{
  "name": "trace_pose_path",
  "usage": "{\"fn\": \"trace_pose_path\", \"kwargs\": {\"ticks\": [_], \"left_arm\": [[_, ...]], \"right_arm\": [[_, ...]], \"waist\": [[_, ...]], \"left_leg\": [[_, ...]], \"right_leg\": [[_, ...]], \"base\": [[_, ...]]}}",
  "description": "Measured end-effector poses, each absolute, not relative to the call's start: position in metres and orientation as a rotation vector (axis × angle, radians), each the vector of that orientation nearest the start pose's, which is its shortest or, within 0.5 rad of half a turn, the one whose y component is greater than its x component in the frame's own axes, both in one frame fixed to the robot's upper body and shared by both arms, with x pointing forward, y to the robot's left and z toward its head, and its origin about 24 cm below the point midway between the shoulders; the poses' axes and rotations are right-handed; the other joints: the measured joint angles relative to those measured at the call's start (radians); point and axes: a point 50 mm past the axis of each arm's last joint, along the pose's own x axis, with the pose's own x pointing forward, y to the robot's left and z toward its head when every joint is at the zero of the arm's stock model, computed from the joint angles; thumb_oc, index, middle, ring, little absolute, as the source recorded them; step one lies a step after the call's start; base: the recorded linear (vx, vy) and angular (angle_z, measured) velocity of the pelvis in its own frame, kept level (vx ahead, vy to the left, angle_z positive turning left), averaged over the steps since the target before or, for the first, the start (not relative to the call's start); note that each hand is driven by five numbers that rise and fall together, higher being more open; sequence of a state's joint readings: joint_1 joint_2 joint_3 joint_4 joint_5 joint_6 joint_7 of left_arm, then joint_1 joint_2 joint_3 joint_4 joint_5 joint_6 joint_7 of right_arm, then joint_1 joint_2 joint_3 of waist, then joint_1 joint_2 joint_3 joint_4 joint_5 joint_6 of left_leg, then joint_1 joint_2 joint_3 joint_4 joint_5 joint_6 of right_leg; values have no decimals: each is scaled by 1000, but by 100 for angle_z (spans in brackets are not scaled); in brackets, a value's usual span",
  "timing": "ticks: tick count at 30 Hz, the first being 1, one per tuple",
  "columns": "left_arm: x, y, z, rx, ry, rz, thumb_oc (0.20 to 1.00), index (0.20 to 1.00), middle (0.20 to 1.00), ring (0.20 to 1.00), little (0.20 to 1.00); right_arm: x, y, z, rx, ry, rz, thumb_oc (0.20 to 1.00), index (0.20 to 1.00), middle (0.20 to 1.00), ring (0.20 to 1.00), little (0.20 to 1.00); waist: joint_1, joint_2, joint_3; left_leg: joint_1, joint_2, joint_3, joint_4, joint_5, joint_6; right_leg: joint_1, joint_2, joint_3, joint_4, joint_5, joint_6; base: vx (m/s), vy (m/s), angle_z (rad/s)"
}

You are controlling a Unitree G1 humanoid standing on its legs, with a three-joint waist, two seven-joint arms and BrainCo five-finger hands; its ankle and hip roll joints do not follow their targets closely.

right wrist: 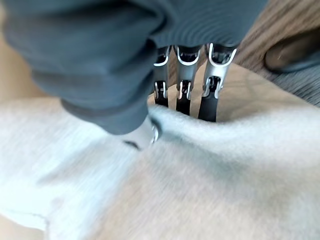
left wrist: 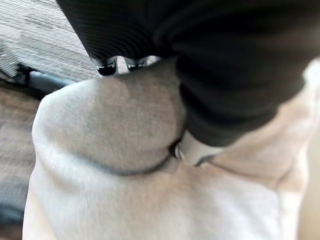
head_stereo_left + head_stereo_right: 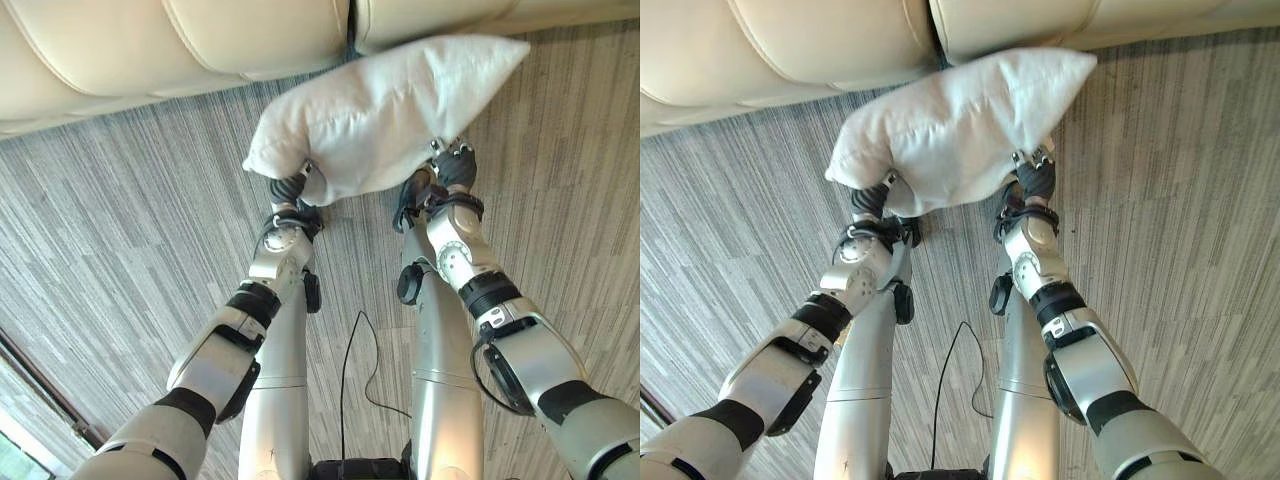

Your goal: Pick up all the scattered cushions and arrange them neatly on the sofa.

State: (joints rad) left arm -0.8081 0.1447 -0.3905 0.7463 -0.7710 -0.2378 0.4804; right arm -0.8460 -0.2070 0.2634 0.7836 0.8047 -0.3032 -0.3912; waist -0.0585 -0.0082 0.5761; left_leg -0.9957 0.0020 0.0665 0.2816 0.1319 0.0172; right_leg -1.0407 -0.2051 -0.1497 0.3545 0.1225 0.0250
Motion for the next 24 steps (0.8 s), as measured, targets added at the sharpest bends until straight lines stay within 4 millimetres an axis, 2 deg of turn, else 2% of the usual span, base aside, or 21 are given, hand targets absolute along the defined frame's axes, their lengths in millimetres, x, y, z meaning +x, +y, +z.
{"fn": "trace_pose_path", "kwargs": {"ticks": [3, 4, 6, 7, 8, 9, 10, 11, 12, 13, 14, 16, 17, 19, 21, 22, 23, 24], "left_arm": [[364, 97, 96, -438, 4, 138, 200, 200, 200, 200, 200], [355, 99, 80, -470, 49, 134, 200, 200, 200, 200, 200], [346, 105, 70, -494, 70, 135, 200, 200, 200, 200, 200], [333, 111, 54, -504, 104, 143, 200, 200, 200, 200, 200], [326, 111, 47, -505, 120, 138, 200, 200, 200, 200, 200], [317, 119, 37, -478, 133, 145, 200, 200, 200, 200, 200], [316, 120, 37, -473, 134, 143, 200, 200, 200, 200, 200], [299, 133, 24, -402, 149, 134, 200, 200, 200, 200, 200], [293, 131, 21, -384, 156, 120, 200, 200, 200, 200, 200], [286, 142, 16, -373, 163, 142, 200, 200, 200, 200, 200], [283, 144, 13, -364, 172, 144, 200, 200, 200, 200, 200], [275, 162, 8, -336, 180, 187, 200, 200, 200, 200, 200], [266, 168, 2, -338, 201, 203, 200, 200, 200, 200, 200], [247, 180, -14, -314, 265, 241, 200, 200, 200, 200, 200], [233, 183, -24, -274, 311, 247, 200, 200, 200, 200, 200], [223, 185, -32, -225, 351, 248, 200, 200, 200, 200, 200], [217, 188, -36, -193, 373, 256, 200, 200, 200, 200, 200], [216, 188, -38, -169, 385, 255, 200, 200, 200, 200, 200]], "right_arm": [[375, -138, 109, 483, -104, -224, 200, 200, 200, 200, 200], [362, -142, 90, 469, -75, -232, 200, 200, 200, 200, 200], [354, -142, 82, 455, -64, -222, 200, 200, 200, 200, 200], [342, -143, 67, 433, -25, -206, 200, 200, 200, 200, 200], [336, -142, 61, 420, -17, -193, 200, 200, 200, 200, 200], [326, -144, 49, 395, 4, -185, 200, 200, 200, 200, 200], [325, -145, 48, 392, 7, -184, 200, 200, 200, 200, 200], [308, -148, 29, 369, 63, -166, 200, 200, 200, 200, 200], [303, -146, 25, 368, 78, -158, 200, 200, 200, 200, 200], [295, -149, 14, 356, 121, -157, 200, 200, 200, 200, 200], [292, -151, 9, 350, 141, -159, 200, 200, 200, 200, 200], [286, -156, 3, 340, 165, -164, 200, 200, 200, 200, 200], [282, -158, 3, 334, 157, -154, 200, 200, 200, 200, 200], [268, -163, -6, 311, 186, -151, 200, 200, 200, 200, 200], [260, -165, -10, 295, 199, -139, 200, 200, 200, 200, 200], [252, -166, -14, 301, 212, -138, 200, 200, 200, 200, 200], [251, -164, -15, 303, 218, -132, 200, 200, 200, 200, 200], [254, -161, -6, 311, 189, -112, 200, 200, 200, 200, 200]], "waist": [[-9, -8, -6], [-9, -8, -14], [-6, -12, -12], [-4, -13, -12], [-2, -12, -16], [9, -12, -24], [10, -12, -24], [25, -13, -42], [26, -12, -60], [37, -13, -95], [42, -12, -102], [52, -13, -109], [53, -13, -132], [53, -11, -211], [55, -15, -242], [55, -17, -284], [56, -21, -317], [62, -22, -354]], "left_leg": [[129, -1, -2, -50, 1, 0], [209, 1, -8, -68, -2, -2], [277, 1, -8, -99, -9, -8], [376, 4, -10, -129, -8, -7], [416, 5, -12, -140, -9, -8], [486, 7, -16, -160, -14, -10], [495, 7, -16, -163, -14, -10], [604, 10, -21, -204, -17, -10], [620, 10, -25, -209, -17, -10], [651, 10, -26, -232, -17, -11], [673, 11, -25, -239, -17, -11], [734, 9, -20, -264, -17, -11], [775, 10, -5, -284, -17, -11], [806, 6, -1, -327, -23, -18], [864, 5, 0, -359, -20, -16], [884, 6, 0, -363, -29, -20], [897, 6, 0, -363, -33, -17], [900, 3, 0, -363, -35, -14]], "right_leg": [[129, 4, -9, -42, -7, 5], [214, 8, -18, -64, 0, 11], [278, 10, -22, -85, -9, 23], [379, 16, -29, -121, -5, 19], [426, 18, -36, -137, -4, 18], [498, 23, -43, -161, -7, 20], [507, 23, -44, -164, -7, 20], [624, 29, -62, -212, -9, 25], [648, 30, -69, -225, -9, 26], [680, 36, -71, -256, 2, 27], [708, 39, -71, -274, 9, 28], [773, 42, -71, -315, 18, 31], [814, 45, -69, -348, 34, 34], [850, 49, -70, -407, 48, 39], [907, 54, -69, -438, 54, 42], [925, 55, -69, -438, 47, 46], [937, 55, -69, -438, 41, 47], [941, 52, -69, -437, 34, 49]], "base": [[0, 0, 0], [0, 0, 0], [21, 6, -1], [58, 22, -1], [82, 31, 1], [152, 46, 2], [182, 49, 7], [189, 54, 11], [139, 53, 11], [133, 55, 3], [131, 63, -1], [126, 53, -9], [152, 64, -20], [170, 100, -12], [138, 110, -5], [141, 125, -3], [176, 192, 4], [160, 194, 5]]}}
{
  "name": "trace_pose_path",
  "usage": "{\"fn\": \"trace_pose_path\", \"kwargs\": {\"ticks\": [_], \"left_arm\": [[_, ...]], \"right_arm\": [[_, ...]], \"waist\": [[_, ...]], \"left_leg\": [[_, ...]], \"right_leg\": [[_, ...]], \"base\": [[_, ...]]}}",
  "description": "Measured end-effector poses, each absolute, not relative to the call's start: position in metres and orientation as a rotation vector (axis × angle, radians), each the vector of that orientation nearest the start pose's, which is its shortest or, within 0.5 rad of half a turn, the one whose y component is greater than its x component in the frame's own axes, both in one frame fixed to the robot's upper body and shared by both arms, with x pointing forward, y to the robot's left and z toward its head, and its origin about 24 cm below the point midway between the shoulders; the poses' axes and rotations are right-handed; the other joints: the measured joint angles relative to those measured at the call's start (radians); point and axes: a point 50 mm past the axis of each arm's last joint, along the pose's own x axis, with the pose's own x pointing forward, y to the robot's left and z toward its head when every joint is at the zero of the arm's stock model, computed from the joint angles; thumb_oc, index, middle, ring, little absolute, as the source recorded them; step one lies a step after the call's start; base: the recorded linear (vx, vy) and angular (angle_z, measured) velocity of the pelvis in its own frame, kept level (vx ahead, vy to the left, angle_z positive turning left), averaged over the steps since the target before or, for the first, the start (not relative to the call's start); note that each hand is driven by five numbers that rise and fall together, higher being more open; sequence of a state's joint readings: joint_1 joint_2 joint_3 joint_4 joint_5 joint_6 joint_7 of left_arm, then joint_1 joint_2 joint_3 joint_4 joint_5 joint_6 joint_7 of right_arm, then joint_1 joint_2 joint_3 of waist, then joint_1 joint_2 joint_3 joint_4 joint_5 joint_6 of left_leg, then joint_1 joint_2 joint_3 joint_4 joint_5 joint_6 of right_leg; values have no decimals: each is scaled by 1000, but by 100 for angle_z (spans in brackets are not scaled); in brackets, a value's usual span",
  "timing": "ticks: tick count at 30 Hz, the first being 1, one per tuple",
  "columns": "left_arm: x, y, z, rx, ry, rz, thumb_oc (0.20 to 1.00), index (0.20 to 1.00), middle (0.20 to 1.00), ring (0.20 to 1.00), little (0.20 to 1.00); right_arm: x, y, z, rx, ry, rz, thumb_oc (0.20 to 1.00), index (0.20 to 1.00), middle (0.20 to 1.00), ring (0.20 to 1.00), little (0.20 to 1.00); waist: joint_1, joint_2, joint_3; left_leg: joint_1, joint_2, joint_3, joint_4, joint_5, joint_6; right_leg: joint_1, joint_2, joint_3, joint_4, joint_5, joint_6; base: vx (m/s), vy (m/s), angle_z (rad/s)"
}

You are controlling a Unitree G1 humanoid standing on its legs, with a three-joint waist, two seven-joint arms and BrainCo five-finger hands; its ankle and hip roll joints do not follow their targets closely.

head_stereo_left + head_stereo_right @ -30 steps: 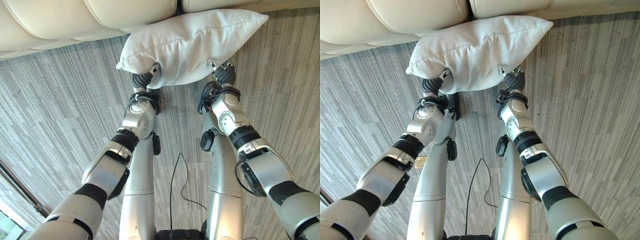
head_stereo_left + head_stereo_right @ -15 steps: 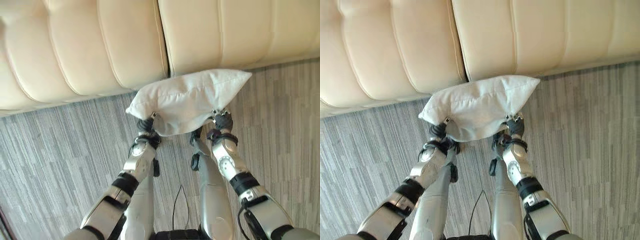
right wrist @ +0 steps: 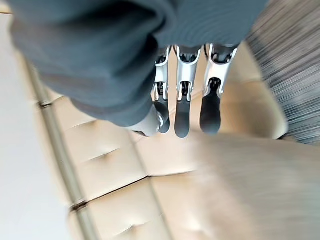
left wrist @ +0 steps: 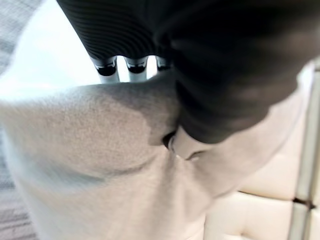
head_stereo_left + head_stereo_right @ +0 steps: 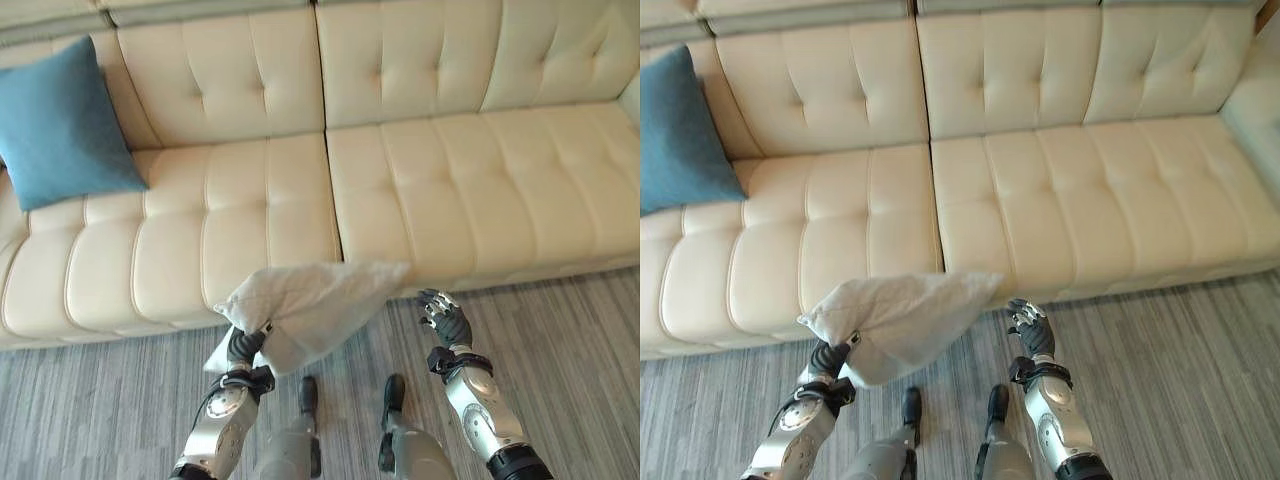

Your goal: Pick up all the scattered cushions and arrange them neatly on the sofa.

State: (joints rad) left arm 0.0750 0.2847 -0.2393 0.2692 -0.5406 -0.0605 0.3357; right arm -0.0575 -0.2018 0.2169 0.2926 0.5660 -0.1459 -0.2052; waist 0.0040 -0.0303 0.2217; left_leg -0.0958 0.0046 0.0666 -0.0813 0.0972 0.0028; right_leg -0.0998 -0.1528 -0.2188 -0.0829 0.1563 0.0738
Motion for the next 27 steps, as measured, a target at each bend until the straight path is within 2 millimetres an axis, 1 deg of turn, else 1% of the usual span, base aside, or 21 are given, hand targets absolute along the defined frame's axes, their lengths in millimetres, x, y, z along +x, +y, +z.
{"fn": "trace_pose_path", "kwargs": {"ticks": [3, 4, 5, 6, 7, 8, 9, 10, 11, 12, 13, 14, 15, 16, 18, 19, 22, 23, 24, 25, 27], "left_arm": [[210, 190, -42, -139, 409, 270, 200, 200, 200, 200, 200], [210, 185, -43, -138, 417, 254, 200, 200, 200, 200, 200], [208, 170, -50, -154, 452, 221, 200, 200, 200, 200, 200], [205, 162, -54, -160, 474, 200, 200, 200, 200, 200, 200], [205, 164, -54, -152, 473, 200, 200, 200, 200, 200, 200], [205, 166, -53, -146, 471, 204, 200, 200, 200, 200, 200], [205, 166, -54, -138, 474, 205, 200, 200, 200, 200, 200], [205, 170, -54, -116, 477, 208, 200, 200, 200, 200, 200], [208, 173, -51, -97, 460, 210, 200, 200, 200, 200, 200], [209, 173, -51, -99, 458, 212, 200, 200, 200, 200, 200], [209, 171, -51, -106, 460, 212, 200, 200, 200, 200, 200], [208, 170, -52, -108, 464, 212, 200, 200, 200, 200, 200], [207, 170, -53, -108, 468, 215, 200, 200, 200, 200, 200], [207, 167, -50, -121, 455, 203, 200, 200, 200, 200, 200], [207, 167, -50, -124, 455, 212, 200, 200, 200, 200, 200], [207, 167, -50, -128, 456, 211, 200, 200, 200, 200, 200], [205, 167, -51, -133, 462, 206, 200, 200, 200, 200, 200], [205, 165, -51, -141, 461, 198, 200, 200, 200, 200, 200], [204, 166, -51, -137, 461, 192, 200, 200, 200, 200, 200], [201, 163, -53, -149, 470, 186, 200, 200, 200, 200, 200], [200, 162, -52, -154, 469, 183, 200, 200, 200, 200, 200]], "right_arm": [[260, -151, 12, 314, 110, -62, 200, 200, 200, 200, 200], [258, -151, 10, 303, 118, -63, 200, 200, 200, 200, 200], [249, -161, 1, 265, 151, -93, 200, 200, 200, 200, 200], [238, -166, -10, 244, 194, -114, 200, 200, 200, 200, 200], [231, -163, -16, 246, 220, -118, 200, 200, 200, 200, 200], [225, -160, -22, 242, 244, -122, 200, 200, 200, 200, 200], [223, -160, -26, 225, 259, -125, 200, 200, 200, 200, 200], [217, -164, -35, 207, 297, -150, 200, 200, 200, 200, 200], [207, -181, -53, 161, 384, -270, 1000, 1000, 1000, 1000, 1000], [202, -189, -60, 152, 419, -316, 1000, 1000, 1000, 1000, 1000], [189, -203, -77, 131, 498, -422, 1000, 1000, 1000, 1000, 1000], [179, -208, -89, 124, 559, -478, 1000, 1000, 1000, 1000, 1000], [171, -210, -98, 125, 611, -524, 1000, 1000, 1000, 1000, 1000], [147, -220, -113, 115, 705, -608, 1000, 1000, 1000, 1000, 1000], [143, -219, -120, 106, 760, -619, 1000, 1000, 1000, 1000, 1000], [144, -217, -120, 114, 762, -617, 1000, 1000, 1000, 1000, 1000], [146, -207, -124, 154, 782, -602, 1000, 1000, 1000, 1000, 1000], [148, -203, -124, 145, 784, -578, 1000, 1000, 1000, 1000, 1000], [149, -200, -124, 149, 782, -564, 1000, 1000, 1000, 1000, 1000], [164, -197, -120, 143, 758, -532, 1000, 1000, 1000, 1000, 1000], [177, -194, -114, 144, 724, -503, 1000, 1000, 1000, 1000, 1000]], "waist": [[6, -8, -49], [3, -9, -51], [-3, 28, -56], [-3, 50, -74], [-5, 51, -77], [-5, 38, -75], [-7, 39, -73], [-18, 55, -68], [-36, 48, -66], [-39, 45, -65], [-42, 31, -69], [-43, 16, -66], [-39, -5, -66], [-50, -1, -66], [-38, 20, -65], [-41, 29, -66], [-49, 45, -62], [-50, 40, -61], [-49, 22, -62], [-24, 27, -54], [-16, 13, -41]], "left_leg": [[42, -26, 0, 0, -24, 23], [54, -55, -3, 26, -52, 65], [47, -71, -6, 89, -92, 93], [51, -69, -14, 99, -109, 106], [63, -81, -8, 103, -116, 121], [66, -93, 2, 104, -114, 135], [71, -97, 3, 100, -112, 138], [76, -83, -1, 87, -98, 130], [80, -87, -3, 44, -84, 104], [79, -96, -2, 36, -83, 102], [83, -110, 7, 28, -118, 39], [100, -112, 43, 35, -163, -44], [99, -117, 79, 65, -189, -32], [123, -111, 82, 61, -137, 59], [133, -113, 86, 51, -129, 71], [133, -114, 83, 51, -129, 70], [149, -116, 33, 76, -129, 68], [148, -121, 21, 100, -132, 64], [147, -139, 13, 130, -132, 64], [97, -147, 5, 266, -147, 39], [6, -159, 0, 435, -172, 23]], "right_leg": [[40, -21, -2, 8, -38, 18], [36, -56, -5, 80, -68, 62], [-30, -92, 6, 291, -74, 84], [-104, -116, 6, 438, -40, 84], [-160, -136, 13, 524, 17, 80], [-236, -148, 52, 619, 12, 88], [-276, -128, 79, 683, -54, 72], [-282, -44, 136, 649, -133, 79], [-265, 56, 114, 454, -191, 59], [-257, 79, 99, 395, -191, 59], [-213, 112, 41, 281, -174, 30], [-190, 117, 7, 246, -166, -3], [-164, 105, -13, 223, -155, -15], [-107, 106, 0, 208, -144, -9], [-92, 119, 29, 170, -134, -21], [-80, 120, 25, 151, -129, -18], [14, 143, 29, 40, -98, -58], [38, 141, 31, 21, -90, -65], [62, 124, 37, 5, -28, -89], [81, 117, 49, 13, -30, -97], [102, 84, 53, 1, -25, -109]], "base": [[164, 318, 9], [102, 340, 24], [97, 319, 26], [97, 182, 7], [96, 79, -26], [69, -60, -38], [69, -103, -31], [151, -174, 11], [132, -142, 26], [244, -196, 33], [214, -152, 17], [289, -223, 18], [194, -164, 45], [126, -113, 28], [133, -137, 4], [192, -253, 3], [70, -171, 25], [-22, -99, 40], [-44, -130, 34], [-51, -88, 16], [-10, -36, 7]]}}
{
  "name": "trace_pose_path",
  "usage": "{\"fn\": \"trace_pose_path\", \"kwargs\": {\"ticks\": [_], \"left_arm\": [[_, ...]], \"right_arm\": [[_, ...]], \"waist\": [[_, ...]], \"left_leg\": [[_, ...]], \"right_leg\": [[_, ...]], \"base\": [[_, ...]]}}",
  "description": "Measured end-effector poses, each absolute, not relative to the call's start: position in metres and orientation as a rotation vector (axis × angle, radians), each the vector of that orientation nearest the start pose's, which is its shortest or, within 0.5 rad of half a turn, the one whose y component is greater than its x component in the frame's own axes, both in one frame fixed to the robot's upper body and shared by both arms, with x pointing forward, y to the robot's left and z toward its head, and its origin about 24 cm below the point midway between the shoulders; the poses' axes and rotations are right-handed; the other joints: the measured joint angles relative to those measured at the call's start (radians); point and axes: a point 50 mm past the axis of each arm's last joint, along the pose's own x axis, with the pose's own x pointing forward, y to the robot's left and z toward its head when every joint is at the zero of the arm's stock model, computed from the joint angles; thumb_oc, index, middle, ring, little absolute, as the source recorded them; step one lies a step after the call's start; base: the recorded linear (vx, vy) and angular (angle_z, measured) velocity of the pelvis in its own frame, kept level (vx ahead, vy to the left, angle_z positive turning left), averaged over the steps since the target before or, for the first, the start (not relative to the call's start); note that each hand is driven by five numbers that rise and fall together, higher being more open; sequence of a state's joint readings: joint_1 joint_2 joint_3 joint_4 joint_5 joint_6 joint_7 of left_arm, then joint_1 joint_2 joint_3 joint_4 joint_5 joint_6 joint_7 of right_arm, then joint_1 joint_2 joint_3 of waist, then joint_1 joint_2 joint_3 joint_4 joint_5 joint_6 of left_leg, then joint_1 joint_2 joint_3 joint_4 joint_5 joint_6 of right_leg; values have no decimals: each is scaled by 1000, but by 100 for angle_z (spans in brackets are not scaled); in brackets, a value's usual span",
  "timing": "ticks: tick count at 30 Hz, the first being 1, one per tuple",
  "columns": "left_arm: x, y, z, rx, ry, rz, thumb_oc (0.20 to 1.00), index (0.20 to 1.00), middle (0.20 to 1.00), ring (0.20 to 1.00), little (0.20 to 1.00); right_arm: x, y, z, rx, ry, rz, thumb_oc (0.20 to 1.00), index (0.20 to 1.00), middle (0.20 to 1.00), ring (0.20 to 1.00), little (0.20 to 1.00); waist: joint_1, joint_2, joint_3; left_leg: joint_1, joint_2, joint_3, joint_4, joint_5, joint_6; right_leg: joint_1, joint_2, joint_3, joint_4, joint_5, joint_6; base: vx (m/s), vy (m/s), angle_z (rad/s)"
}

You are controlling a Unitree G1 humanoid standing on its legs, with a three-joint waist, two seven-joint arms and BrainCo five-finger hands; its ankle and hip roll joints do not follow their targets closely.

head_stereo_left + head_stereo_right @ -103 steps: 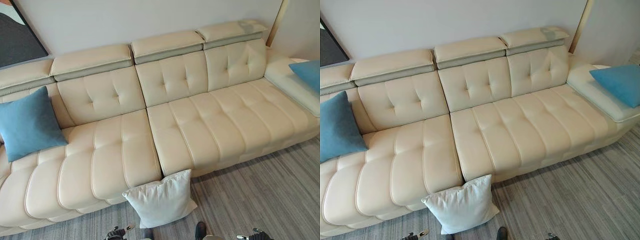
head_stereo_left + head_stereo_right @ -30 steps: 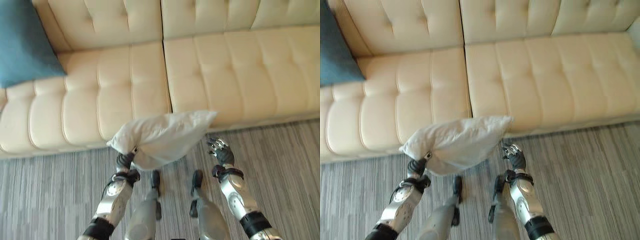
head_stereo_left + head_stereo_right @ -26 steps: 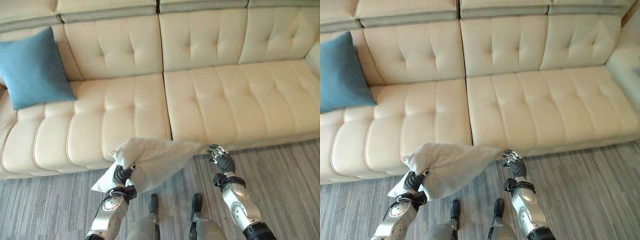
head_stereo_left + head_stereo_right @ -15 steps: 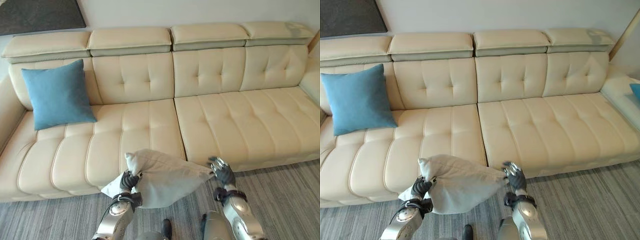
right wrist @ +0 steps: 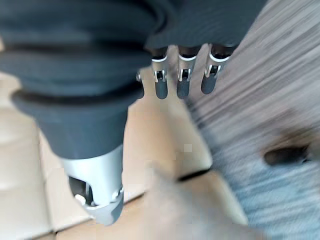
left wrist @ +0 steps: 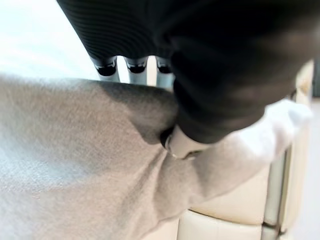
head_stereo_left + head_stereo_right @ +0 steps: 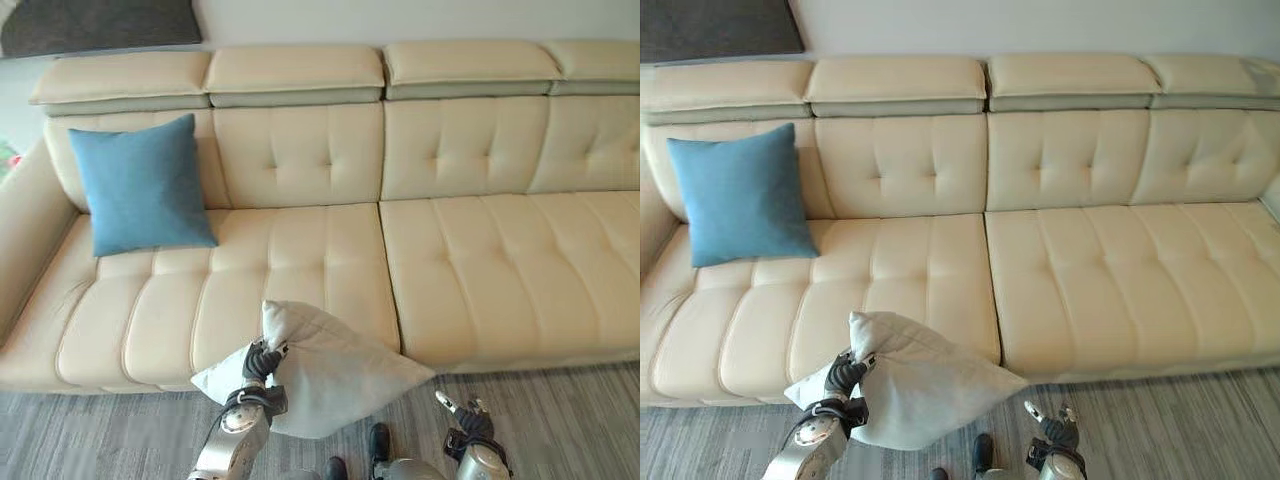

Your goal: Pick up all the scattered cushions and arrange them neatly on the sofa.

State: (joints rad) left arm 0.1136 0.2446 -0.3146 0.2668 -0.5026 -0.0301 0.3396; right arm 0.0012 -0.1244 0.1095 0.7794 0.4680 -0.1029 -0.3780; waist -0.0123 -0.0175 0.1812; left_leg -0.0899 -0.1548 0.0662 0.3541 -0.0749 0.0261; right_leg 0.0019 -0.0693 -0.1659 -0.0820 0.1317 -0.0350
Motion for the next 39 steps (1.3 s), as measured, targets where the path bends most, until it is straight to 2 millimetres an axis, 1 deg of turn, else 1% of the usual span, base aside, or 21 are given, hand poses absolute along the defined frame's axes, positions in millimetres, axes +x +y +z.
{"fn": "trace_pose_path", "kwargs": {"ticks": [1, 2, 3, 4, 5, 6, 7, 8, 9, 11, 13, 15, 17, 19, 25, 27, 28, 31, 34, 37, 39], "left_arm": [[199, 163, -52, -171, 471, 180, 200, 200, 200, 200, 200], [199, 162, -51, -180, 468, 179, 200, 200, 200, 200, 200], [209, 150, -45, -170, 444, 117, 200, 200, 200, 200, 200], [212, 143, -43, -170, 437, 85, 200, 200, 200, 200, 200], [211, 131, -42, -180, 450, 45, 200, 200, 200, 200, 200], [209, 121, -42, -175, 454, -12, 200, 200, 200, 200, 200], [206, 118, -38, -176, 447, -40, 200, 200, 200, 200, 200], [206, 124, -38, -154, 446, -46, 200, 200, 200, 200, 200], [206, 135, -37, -122, 441, -33, 200, 200, 200, 200, 200], [206, 146, -37, -86, 441, -18, 200, 200, 200, 200, 200], [195, 148, -38, -103, 453, -9, 200, 200, 200, 200, 200], [187, 149, -32, -132, 436, -9, 200, 200, 200, 200, 200], [187, 151, -29, -152, 427, -4, 200, 200, 200, 200, 200], [187, 152, -29, -175, 433, 2, 200, 200, 200, 200, 200], [187, 143, -30, -241, 439, -1, 200, 200, 200, 200, 200], [188, 139, -27, -265, 431, -9, 200, 200, 200, 200, 200], [188, 136, -25, -284, 427, -17, 200, 200, 200, 200, 200], [188, 130, -22, -330, 423, -29, 200, 200, 200, 200, 200], [195, 128, -15, -374, 391, -36, 200, 200, 200, 200, 200], [207, 116, -3, -393, 351, -97, 200, 200, 200, 200, 200], [214, 111, 4, -388, 326, -128, 200, 200, 200, 200, 200]], "right_arm": [[195, -187, -105, 182, 674, -476, 1000, 1000, 1000, 1000, 1000], [204, -181, -100, 209, 648, -460, 1000, 1000, 1000, 1000, 1000], [217, -179, -92, 226, 608, -448, 1000, 1000, 1000, 1000, 1000], [216, -180, -93, 227, 617, -452, 1000, 1000, 1000, 1000, 1000], [208, -176, -100, 242, 650, -450, 1000, 1000, 1000, 1000, 1000], [196, -175, -109, 220, 702, -442, 1000, 1000, 1000, 1000, 1000], [176, -170, -122, 222, 780, -458, 1000, 1000, 1000, 1000, 1000], [158, -168, -132, 212, 847, -470, 1000, 1000, 1000, 1000, 1000], [144, -171, -141, 197, 915, -492, 1000, 1000, 1000, 1000, 1000], [132, -173, -149, 184, 979, -524, 1000, 1000, 1000, 1000, 1000], [128, -184, -151, 117, 1006, -536, 1000, 1000, 1000, 1000, 1000], [125, -189, -151, 58, 1023, -522, 1000, 1000, 1000, 1000, 1000], [119, -197, -153, 29, 1044, -540, 1000, 1000, 1000, 1000, 1000], [117, -197, -153, 29, 1050, -547, 1000, 1000, 1000, 1000, 1000], [130, -194, -148, 173, 995, -607, 1000, 1000, 1000, 1000, 1000], [144, -180, -144, 273, 950, -589, 1000, 1000, 1000, 1000, 1000], [153, -167, -141, 338, 927, -568, 1000, 1000, 1000, 1000, 1000], [173, -142, -131, 436, 856, -519, 1000, 1000, 1000, 1000, 1000], [194, -143, -119, 524, 772, -547, 1000, 1000, 1000, 1000, 1000], [210, -144, -110, 623, 702, -585, 1000, 1000, 1000, 1000, 1000], [213, -145, -109, 641, 694, -593, 1000, 1000, 1000, 1000, 1000]], "waist": [[-2, -2, 9], [-1, -7, 12], [-11, 3, 32], [-15, 7, 34], [-39, 17, 30], [-62, 37, 16], [-66, 22, 8], [-65, 6, -9], [-63, -16, -23], [-55, -36, -44], [-49, -12, -56], [-43, -1, -58], [-33, 11, -56], [-31, 24, -62], [-29, 62, -62], [-30, 76, -62], [-25, 86, -56], [-23, 112, -42], [-13, 132, -25], [1, 139, -7], [6, 139, 3]], "left_leg": [[-23, 58, -5, -66, -46, -23], [0, 131, -4, -248, -7, -47], [-8, 242, -5, -443, 69, -125], [-16, 265, -1, -443, 81, -127], [30, 260, 29, -411, 118, -111], [88, 226, 34, -431, 142, -88], [110, 186, 61, -444, 156, -69], [111, 158, 62, -444, 154, -65], [112, 142, 67, -443, 149, -55], [117, 134, 69, -438, 159, -35], [130, 146, 71, -437, 160, -33], [130, 164, 67, -439, 163, -38], [124, 172, 58, -444, 157, -52], [106, 179, 55, -444, 153, -48], [77, 191, 52, -444, 164, -60], [55, 194, 51, -444, 177, -67], [52, 196, 49, -444, 187, -56], [47, 197, 46, -437, 190, -56], [18, 197, 34, -437, 201, -59], [-10, 199, 21, -437, 217, -60], [-14, 200, 14, -437, 219, -61]], "right_leg": [[15, -7, -1, 0, -16, -12], [16, -4, 0, 0, -18, -13], [31, -4, -21, 0, -20, -4], [31, -4, -26, -2, -28, 10], [42, -23, -13, -7, -40, 29], [59, -43, -6, -2, -54, 79], [62, -85, 6, -6, -61, 108], [63, -113, 5, -6, -65, 124], [62, -119, 5, -6, -59, 144], [68, -125, 8, -6, -40, 174], [87, -110, 11, -6, -40, 177], [86, -93, 9, -6, -43, 173], [78, -83, 6, -7, -57, 174], [62, -78, 5, -7, -60, 168], [38, -68, 4, -7, -51, 159], [18, -61, 3, -7, -42, 158], [14, -59, 1, -7, -42, 156], [10, -58, -1, -7, -43, 156], [-14, -56, -7, -7, -38, 152], [-29, -54, -30, -6, -31, 144], [-30, -52, -33, -6, -31, 144]], "base": [[-3, 2, 13], [15, 57, 29], [56, 184, 19], [118, 218, 7], [121, 234, -12], [84, 139, -32], [51, 131, -17], [30, 98, -16], [37, 97, 9], [32, 57, 6], [31, 28, -5], [11, 3, -2], [0, -4, 7], [1, 2, 4], [0, 0, 0], [0, 0, 0], [0, 0, 0], [-34, 4, 1], [-71, 16, 9], [-55, 7, 19], [-45, 3, 14]]}}
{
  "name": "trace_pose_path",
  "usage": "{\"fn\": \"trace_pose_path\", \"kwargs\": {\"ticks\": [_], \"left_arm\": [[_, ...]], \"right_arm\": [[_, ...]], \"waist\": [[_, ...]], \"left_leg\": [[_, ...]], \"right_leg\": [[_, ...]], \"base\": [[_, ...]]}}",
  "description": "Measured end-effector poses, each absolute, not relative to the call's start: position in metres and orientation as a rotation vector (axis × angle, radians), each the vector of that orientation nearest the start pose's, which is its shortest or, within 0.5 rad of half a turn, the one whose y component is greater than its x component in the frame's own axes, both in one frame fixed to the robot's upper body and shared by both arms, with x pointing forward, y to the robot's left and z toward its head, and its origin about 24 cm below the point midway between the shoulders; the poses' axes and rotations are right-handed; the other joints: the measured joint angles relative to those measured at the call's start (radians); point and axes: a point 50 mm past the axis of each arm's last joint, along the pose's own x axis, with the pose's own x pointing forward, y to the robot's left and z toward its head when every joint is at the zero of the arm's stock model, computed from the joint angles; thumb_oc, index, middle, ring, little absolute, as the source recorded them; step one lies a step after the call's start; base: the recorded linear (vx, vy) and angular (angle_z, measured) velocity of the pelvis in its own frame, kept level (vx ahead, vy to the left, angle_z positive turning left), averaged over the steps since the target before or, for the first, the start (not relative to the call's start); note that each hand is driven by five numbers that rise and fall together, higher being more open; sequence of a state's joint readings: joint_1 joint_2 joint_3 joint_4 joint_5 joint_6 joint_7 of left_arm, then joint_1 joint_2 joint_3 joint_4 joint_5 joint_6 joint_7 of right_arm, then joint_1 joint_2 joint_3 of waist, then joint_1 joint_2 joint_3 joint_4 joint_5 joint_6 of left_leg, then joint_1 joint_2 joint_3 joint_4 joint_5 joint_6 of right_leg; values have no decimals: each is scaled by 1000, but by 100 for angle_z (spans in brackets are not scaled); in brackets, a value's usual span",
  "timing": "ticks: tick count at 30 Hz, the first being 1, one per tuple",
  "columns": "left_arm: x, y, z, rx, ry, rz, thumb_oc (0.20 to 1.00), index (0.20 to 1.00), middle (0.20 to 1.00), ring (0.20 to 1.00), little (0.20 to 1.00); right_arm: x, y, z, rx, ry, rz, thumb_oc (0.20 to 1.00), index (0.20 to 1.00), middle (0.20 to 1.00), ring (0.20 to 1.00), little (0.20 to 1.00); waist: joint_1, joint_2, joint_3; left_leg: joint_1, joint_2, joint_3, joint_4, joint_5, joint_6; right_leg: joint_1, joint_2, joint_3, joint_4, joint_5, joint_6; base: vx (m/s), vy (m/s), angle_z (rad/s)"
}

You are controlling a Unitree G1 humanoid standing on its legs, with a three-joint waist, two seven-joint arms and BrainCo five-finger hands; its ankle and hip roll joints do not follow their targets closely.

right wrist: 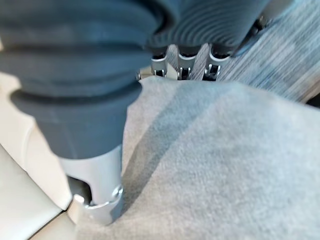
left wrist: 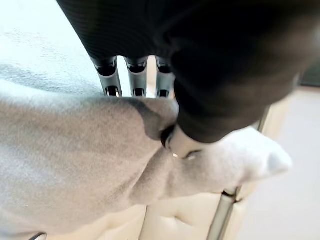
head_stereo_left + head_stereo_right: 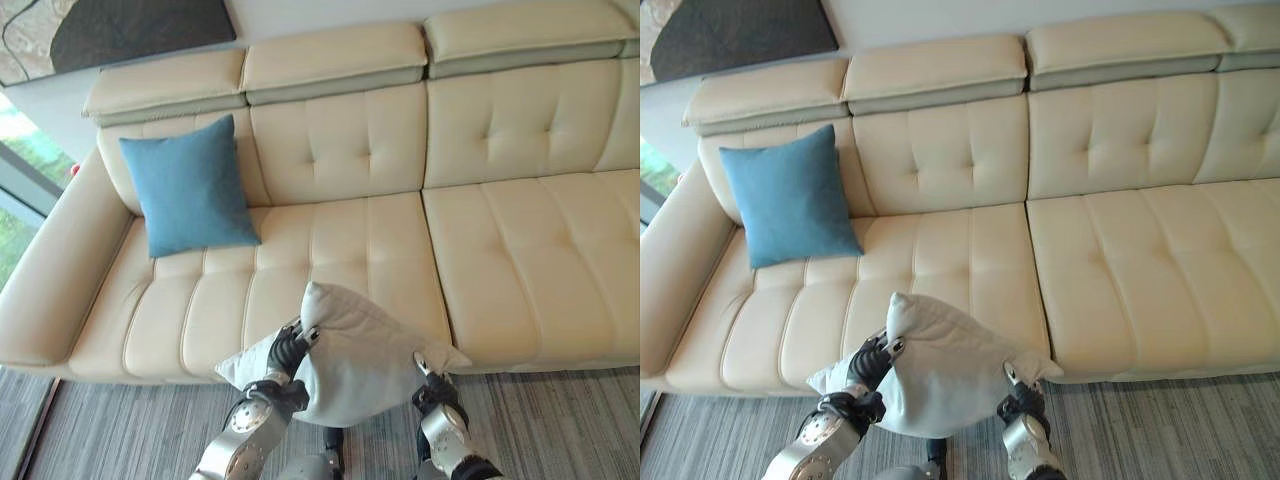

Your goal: Pick up all the scattered cushions and arrange them neatly on the sofa.

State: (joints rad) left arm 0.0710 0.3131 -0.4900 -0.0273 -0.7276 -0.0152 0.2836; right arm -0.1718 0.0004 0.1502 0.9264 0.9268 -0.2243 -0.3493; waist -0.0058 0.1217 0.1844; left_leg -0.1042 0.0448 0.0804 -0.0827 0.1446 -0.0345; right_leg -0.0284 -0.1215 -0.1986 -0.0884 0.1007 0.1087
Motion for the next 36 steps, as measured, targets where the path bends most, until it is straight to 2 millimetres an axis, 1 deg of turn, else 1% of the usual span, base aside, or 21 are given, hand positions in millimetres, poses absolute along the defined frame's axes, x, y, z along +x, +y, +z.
{"fn": "trace_pose_path", "kwargs": {"ticks": [1, 3, 9, 12, 16, 18, 19, 21, 23, 24, 26, 27, 28, 30, 32, 34, 35, 36], "left_arm": [[217, 107, 8, -390, 308, -146, 200, 200, 200, 200, 200], [222, 102, 13, -390, 285, -172, 200, 200, 200, 200, 200], [231, 101, 24, -394, 226, -183, 200, 200, 200, 200, 200], [231, 101, 26, -398, 215, -185, 200, 200, 200, 200, 200], [232, 102, 29, -406, 196, -186, 200, 200, 200, 200, 200], [233, 104, 34, -413, 169, -182, 200, 200, 200, 200, 200], [236, 108, 41, -425, 131, -170, 200, 200, 200, 200, 200], [238, 112, 49, -441, 91, -155, 200, 200, 200, 200, 200], [240, 118, 63, -460, 13, -141, 200, 200, 200, 200, 200], [241, 120, 66, -465, -4, -134, 200, 200, 200, 200, 200], [244, 127, 71, -481, -43, -91, 200, 200, 200, 200, 200], [245, 129, 72, -479, -51, -76, 200, 200, 200, 200, 200], [246, 133, 74, -482, -62, -44, 200, 200, 200, 200, 200], [247, 137, 75, -483, -68, -14, 200, 200, 200, 200, 200], [247, 141, 72, -489, -57, 34, 200, 200, 200, 200, 200], [245, 141, 70, -490, -44, 39, 200, 200, 200, 200, 200], [244, 141, 67, -486, -31, 45, 200, 200, 200, 200, 200], [244, 141, 64, -474, -23, 52, 200, 200, 200, 200, 200]], "right_arm": [[212, -145, -111, 650, 701, -588, 1000, 1000, 1000, 1000, 1000], [205, -143, -116, 636, 729, -561, 200, 200, 200, 200, 200], [187, -142, -129, 603, 816, -510, 200, 200, 200, 200, 200], [188, -141, -129, 609, 822, -486, 200, 200, 200, 200, 200], [194, -136, -124, 542, 798, -401, 200, 200, 200, 200, 200], [199, -137, -119, 521, 770, -377, 200, 200, 200, 200, 200], [210, -138, -109, 511, 716, -346, 200, 200, 200, 200, 200], [221, -139, -95, 508, 637, -314, 200, 200, 200, 200, 200], [238, -142, -73, 496, 514, -277, 200, 200, 200, 200, 200], [243, -143, -65, 486, 479, -261, 200, 200, 200, 200, 200], [255, -148, -40, 438, 364, -216, 200, 200, 200, 200, 200], [258, -150, -33, 423, 329, -211, 200, 200, 200, 200, 200], [260, -154, -19, 368, 265, -190, 200, 200, 200, 200, 200], [263, -160, -6, 297, 198, -182, 200, 200, 200, 200, 200], [268, -168, 15, 225, 96, -188, 200, 200, 200, 200, 200], [270, -171, 25, 198, 50, -200, 200, 200, 200, 200, 200], [271, -175, 33, 172, 12, -211, 200, 200, 200, 200, 200], [271, -173, 36, 159, -2, -201, 200, 200, 200, 200, 200]], "waist": [[7, -1, 5], [9, -2, 9], [11, -2, 34], [14, -3, 39], [15, -5, 41], [15, -8, 42], [15, -12, 44], [16, -21, 50], [13, -40, 49], [14, -44, 49], [14, -56, 48], [12, -62, 46], [11, -71, 41], [9, -82, 34], [8, -99, 24], [5, -107, 15], [2, -111, 11], [3, -114, 9]], "left_leg": [[-1, 0, -5, 0, 1, -1], [-7, 0, -15, 0, 2, -4], [-22, 0, -20, 0, 6, -6], [-22, 0, -21, 0, 6, -6], [-19, -1, -24, 0, 6, -6], [-12, -1, -29, 0, 6, -6], [-10, -1, -30, 0, 6, -6], [-2, 0, -27, 0, 6, -6], [8, 2, -24, 0, 4, -7], [9, 2, -22, 0, 4, -7], [24, 2, -13, 0, 3, -5], [33, 2, -13, 0, 2, -5], [42, 3, -12, 0, -3, -7], [44, 5, -10, 0, -3, -8], [54, 7, -4, 0, -3, -7], [56, 10, 2, 0, -4, -6], [60, 12, 11, 0, -8, -10], [65, 12, 13, -1, -8, -10]], "right_leg": [[1, 0, -10, 0, -1, 2], [2, 0, -23, 0, -6, 5], [-10, 1, -29, 0, -4, 5], [-10, 1, -30, 0, -4, 5], [-2, 0, -40, 0, -5, 4], [9, 1, -46, 0, -6, 2], [11, 1, -46, 0, -6, 3], [17, 2, -44, 0, -6, 3], [26, 4, -42, 0, -7, 3], [25, 4, -40, 0, -7, 3], [35, 4, -22, 0, -6, 2], [43, 4, -22, 0, -6, 1], [51, 5, -19, 0, -8, 1], [51, 7, -18, 0, -8, 0], [59, 9, -15, 0, -3, -7], [59, 10, -10, 0, -4, -7], [58, 12, 6, 0, -4, -6], [59, 11, 8, 0, -4, -7]], "base": [[-43, 8, 9], [-43, 13, 15], [-11, 7, 2], [0, 0, 0], [25, 8, 6], [53, -5, 7], [82, -10, 2], [64, -11, -3], [77, -25, -3], [45, -16, -5], [62, -36, -11], [83, -55, -11], [59, -42, -5], [37, -36, -3], [26, -45, -8], [32, -73, -12], [43, -112, -17], [27, -99, -23]]}}
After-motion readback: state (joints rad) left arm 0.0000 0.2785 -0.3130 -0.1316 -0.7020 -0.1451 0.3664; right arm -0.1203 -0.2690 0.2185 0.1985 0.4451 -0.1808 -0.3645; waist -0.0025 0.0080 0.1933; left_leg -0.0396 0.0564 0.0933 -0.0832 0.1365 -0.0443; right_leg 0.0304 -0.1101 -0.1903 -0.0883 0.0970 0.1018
